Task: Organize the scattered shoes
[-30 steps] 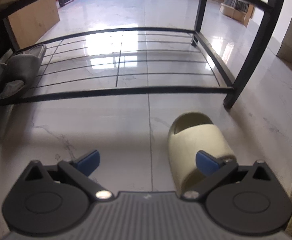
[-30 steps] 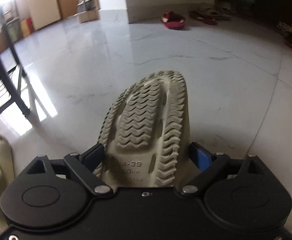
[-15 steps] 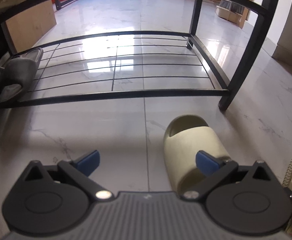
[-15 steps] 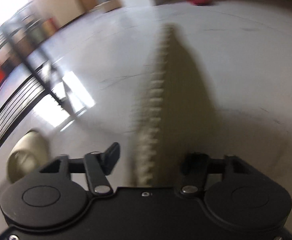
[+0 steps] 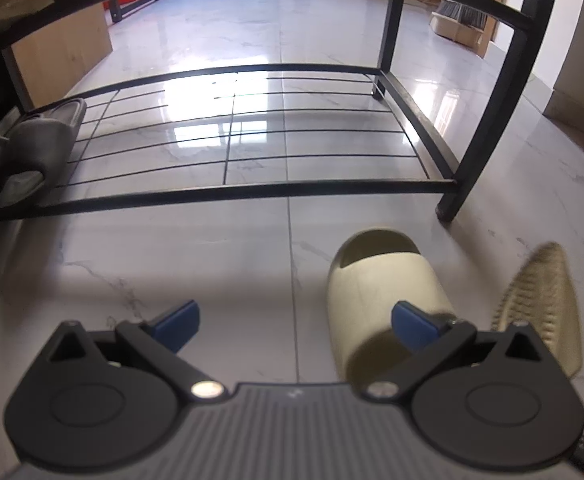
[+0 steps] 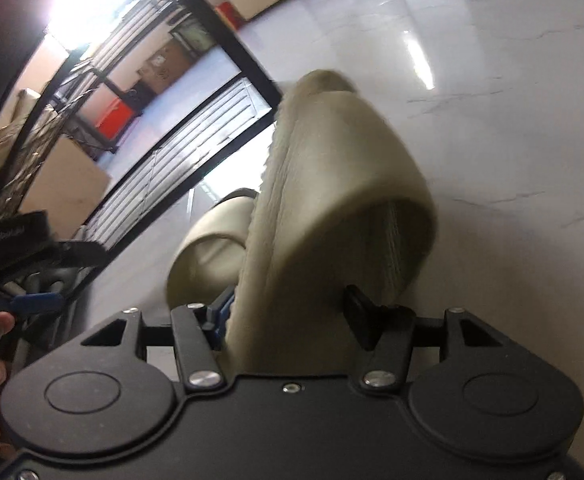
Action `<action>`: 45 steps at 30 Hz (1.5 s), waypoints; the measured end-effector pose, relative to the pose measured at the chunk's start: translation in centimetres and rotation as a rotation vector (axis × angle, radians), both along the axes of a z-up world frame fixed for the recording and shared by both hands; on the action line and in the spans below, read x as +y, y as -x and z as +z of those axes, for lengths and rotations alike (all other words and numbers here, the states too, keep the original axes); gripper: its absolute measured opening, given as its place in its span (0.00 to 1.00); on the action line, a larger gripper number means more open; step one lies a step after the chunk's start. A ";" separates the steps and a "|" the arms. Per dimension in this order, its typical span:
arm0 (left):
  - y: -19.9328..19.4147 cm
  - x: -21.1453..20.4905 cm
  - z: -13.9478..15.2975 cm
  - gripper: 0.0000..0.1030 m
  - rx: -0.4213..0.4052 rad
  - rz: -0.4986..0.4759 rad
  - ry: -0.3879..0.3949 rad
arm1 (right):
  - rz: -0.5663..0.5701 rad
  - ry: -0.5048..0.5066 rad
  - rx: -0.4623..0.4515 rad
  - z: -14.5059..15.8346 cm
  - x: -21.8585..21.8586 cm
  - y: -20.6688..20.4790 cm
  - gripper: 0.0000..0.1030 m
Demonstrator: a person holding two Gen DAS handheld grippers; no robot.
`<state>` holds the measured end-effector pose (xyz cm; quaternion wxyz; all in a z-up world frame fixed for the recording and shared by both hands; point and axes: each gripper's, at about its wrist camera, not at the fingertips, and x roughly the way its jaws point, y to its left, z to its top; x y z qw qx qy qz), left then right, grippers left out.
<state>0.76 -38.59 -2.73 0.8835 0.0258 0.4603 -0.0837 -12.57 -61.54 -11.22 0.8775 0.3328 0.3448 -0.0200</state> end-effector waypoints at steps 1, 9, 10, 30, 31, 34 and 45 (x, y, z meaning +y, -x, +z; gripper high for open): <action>0.0 0.1 0.0 0.99 0.000 0.002 0.002 | -0.011 -0.007 0.001 -0.1 -0.2 0.1 0.59; 0.3 -0.3 0.1 0.99 -0.009 -0.022 -0.006 | -0.250 -0.073 0.052 -1.1 -5.1 4.6 0.85; 0.3 -0.4 0.2 0.99 -0.010 -0.027 -0.008 | -0.259 -0.070 0.056 -1.1 -5.3 5.0 0.85; 0.8 -1.2 0.3 0.99 -0.007 -0.059 0.007 | -0.338 0.044 0.157 2.5 -6.1 8.0 0.97; 0.6 -1.0 0.1 0.99 0.006 -0.052 0.015 | -0.302 0.122 0.178 3.4 -5.5 7.9 0.99; 0.4 -1.0 -0.3 0.99 0.040 -0.048 0.025 | -0.168 0.375 0.192 6.5 -3.2 6.9 1.00; 0.0 0.4 0.0 0.99 0.044 0.003 0.065 | 0.502 1.172 0.173 3.3 8.0 -3.6 1.00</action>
